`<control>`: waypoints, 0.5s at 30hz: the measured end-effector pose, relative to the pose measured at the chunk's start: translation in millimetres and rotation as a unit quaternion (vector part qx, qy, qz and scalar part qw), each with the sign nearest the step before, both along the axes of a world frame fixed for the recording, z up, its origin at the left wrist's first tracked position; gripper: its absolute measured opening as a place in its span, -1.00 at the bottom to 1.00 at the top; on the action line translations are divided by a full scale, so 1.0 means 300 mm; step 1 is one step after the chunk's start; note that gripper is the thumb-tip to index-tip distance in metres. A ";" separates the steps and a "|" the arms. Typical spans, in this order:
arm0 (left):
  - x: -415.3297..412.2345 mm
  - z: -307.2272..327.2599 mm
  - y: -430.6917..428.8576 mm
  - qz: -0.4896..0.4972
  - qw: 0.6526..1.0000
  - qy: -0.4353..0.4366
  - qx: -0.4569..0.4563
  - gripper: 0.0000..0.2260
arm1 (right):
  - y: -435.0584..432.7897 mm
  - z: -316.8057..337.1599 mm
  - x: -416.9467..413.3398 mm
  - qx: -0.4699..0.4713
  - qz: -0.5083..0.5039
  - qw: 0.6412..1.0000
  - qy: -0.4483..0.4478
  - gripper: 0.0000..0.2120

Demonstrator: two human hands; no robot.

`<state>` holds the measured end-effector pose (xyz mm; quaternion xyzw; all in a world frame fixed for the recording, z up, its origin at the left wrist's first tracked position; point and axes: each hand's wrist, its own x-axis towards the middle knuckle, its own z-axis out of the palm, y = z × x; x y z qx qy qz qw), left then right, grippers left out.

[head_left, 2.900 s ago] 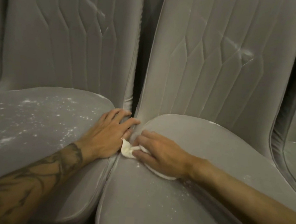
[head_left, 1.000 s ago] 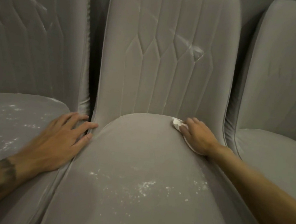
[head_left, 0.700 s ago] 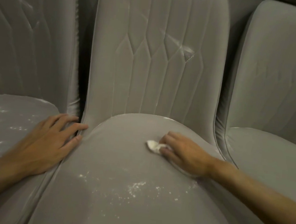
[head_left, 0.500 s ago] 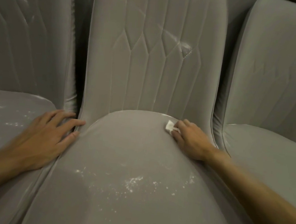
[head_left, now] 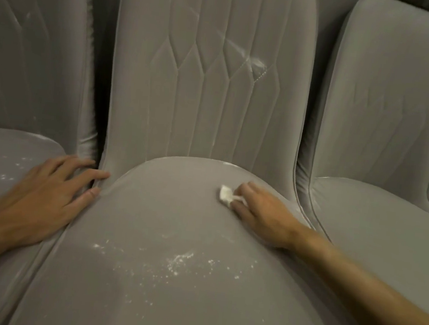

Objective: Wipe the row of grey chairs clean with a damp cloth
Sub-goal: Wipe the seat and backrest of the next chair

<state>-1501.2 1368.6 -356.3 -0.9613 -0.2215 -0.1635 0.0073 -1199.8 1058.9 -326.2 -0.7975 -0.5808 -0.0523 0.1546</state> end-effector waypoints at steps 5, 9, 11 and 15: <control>0.002 -0.003 0.003 -0.002 1.000 0.003 0.004 -0.44 | -0.088 0.035 0.040 -0.037 0.055 0.998 -0.011 -0.79; -0.001 0.000 0.001 0.001 1.000 0.006 -0.009 -0.45 | -0.075 0.057 0.167 -0.045 -0.129 0.990 -0.031 -0.71; 0.000 0.011 -0.006 0.005 1.000 0.007 -0.019 -0.48 | -0.066 0.022 0.112 -0.036 -0.106 0.993 -0.033 -0.72; -0.002 0.035 -0.038 0.006 1.000 0.000 -0.024 -0.47 | -0.143 0.009 0.001 -0.019 0.059 0.998 0.002 -0.87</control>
